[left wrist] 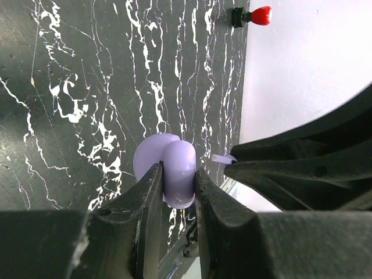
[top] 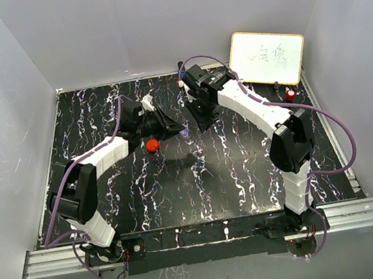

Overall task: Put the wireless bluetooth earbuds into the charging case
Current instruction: Place the earbud at the center of the board.

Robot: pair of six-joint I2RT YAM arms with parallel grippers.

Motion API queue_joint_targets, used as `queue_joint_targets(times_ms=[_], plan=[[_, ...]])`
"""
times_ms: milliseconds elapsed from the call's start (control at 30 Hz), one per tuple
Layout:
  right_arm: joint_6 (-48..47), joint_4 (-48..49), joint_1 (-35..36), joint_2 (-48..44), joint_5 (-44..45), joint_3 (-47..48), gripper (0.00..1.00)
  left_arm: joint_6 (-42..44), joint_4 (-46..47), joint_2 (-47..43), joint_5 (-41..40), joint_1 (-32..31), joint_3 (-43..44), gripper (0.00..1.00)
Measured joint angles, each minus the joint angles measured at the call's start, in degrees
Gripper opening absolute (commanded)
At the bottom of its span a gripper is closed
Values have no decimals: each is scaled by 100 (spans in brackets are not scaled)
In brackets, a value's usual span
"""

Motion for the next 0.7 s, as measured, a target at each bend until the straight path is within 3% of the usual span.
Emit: queue_joint_targets(times_ms=[700], plan=[[122, -153, 4, 332, -85, 374, 0, -57, 81, 223, -302, -264, 4, 0]])
